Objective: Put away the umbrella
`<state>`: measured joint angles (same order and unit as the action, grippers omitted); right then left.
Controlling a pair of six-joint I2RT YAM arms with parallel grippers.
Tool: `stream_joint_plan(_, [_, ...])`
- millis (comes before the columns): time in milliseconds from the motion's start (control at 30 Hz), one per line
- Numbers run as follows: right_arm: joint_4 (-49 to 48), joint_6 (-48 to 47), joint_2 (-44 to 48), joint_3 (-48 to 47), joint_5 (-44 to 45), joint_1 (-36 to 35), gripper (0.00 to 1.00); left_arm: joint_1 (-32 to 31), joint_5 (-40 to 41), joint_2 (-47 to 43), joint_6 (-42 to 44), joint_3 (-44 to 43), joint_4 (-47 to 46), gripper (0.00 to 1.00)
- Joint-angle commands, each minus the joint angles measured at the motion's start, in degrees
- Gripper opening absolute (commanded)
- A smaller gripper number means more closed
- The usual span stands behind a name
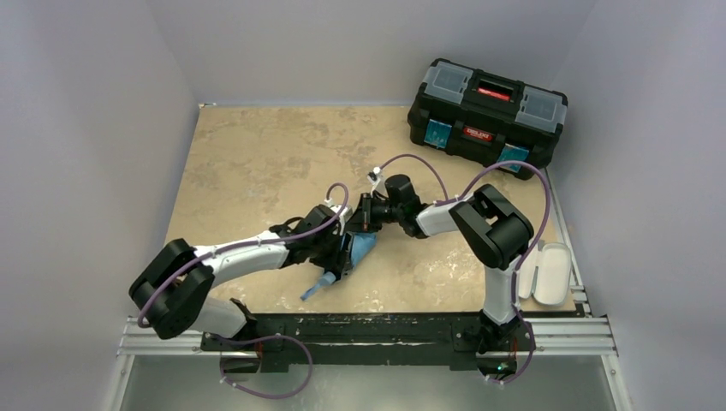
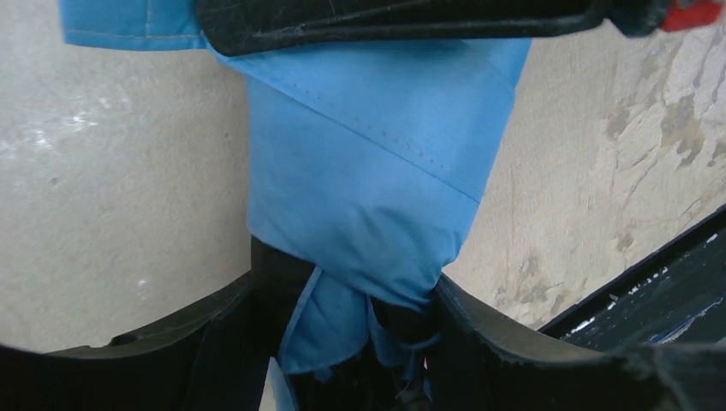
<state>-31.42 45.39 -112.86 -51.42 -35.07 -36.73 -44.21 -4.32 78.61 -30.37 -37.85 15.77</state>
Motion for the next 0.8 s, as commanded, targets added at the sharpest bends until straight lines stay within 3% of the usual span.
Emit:
stream_joint_plan(0, [10.63, -4.16, -1.84, 1.71, 3.72, -0.25, 0.00, 0.99, -2.67, 4.42, 0.40, 2.20, -8.63, 0.51])
stream_joint_plan(67, [10.93, -4.25, -1.61, 1.67, 3.61, -0.27, 0.00, 1.04, -3.71, 5.81, 0.66, 2.84, -10.64, 0.37])
stream_joint_plan(167, [11.40, -4.32, -0.39, 1.51, 3.34, -0.22, 0.00, 0.98, -3.87, 6.70, 1.81, 3.04, -11.17, 0.03])
stream_joint_plan(200, [11.65, -4.34, 0.29, 1.38, 3.22, -0.26, 0.00, 0.95, -3.33, 6.63, 2.12, 2.96, -10.53, 0.00])
stream_joint_plan(433, [14.89, -3.88, 7.58, -1.69, 0.69, -0.42, 0.00, -0.41, 1.23, 3.13, 4.49, 2.46, -6.33, 0.00])
stream_joint_plan(767, [18.43, -3.09, 10.87, -10.21, -3.43, -2.06, 0.00, -11.45, 11.80, 2.65, 7.67, -3.05, -0.93, 0.00])
